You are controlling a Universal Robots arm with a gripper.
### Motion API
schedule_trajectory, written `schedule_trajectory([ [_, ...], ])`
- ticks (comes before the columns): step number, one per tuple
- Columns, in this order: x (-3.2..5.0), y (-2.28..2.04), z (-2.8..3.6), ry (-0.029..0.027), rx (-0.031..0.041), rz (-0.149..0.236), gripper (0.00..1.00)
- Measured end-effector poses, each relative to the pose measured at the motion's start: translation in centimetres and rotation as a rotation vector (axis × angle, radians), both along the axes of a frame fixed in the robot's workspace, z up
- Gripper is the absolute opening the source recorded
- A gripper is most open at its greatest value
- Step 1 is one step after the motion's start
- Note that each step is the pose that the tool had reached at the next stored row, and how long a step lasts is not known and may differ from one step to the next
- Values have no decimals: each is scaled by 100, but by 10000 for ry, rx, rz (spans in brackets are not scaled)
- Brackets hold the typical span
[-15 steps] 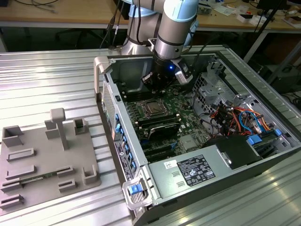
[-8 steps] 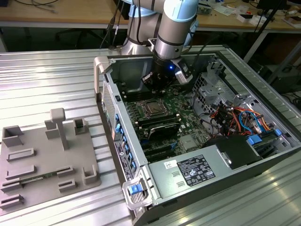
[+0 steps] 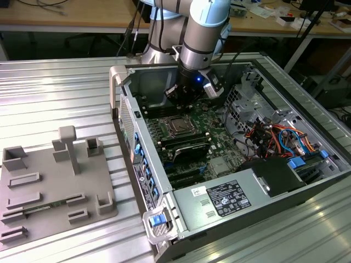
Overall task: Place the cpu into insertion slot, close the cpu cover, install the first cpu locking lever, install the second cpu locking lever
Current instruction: 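Install the first cpu locking lever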
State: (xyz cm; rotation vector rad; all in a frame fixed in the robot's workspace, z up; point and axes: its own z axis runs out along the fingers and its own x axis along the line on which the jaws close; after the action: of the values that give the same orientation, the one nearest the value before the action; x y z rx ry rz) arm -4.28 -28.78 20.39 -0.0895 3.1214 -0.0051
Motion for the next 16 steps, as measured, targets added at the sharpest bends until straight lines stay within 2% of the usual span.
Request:
schedule_trajectory([
  [10, 1, 1, 25, -3, -5, -1, 11],
  [16, 3, -19, 21, -2, -6, 0, 11],
])
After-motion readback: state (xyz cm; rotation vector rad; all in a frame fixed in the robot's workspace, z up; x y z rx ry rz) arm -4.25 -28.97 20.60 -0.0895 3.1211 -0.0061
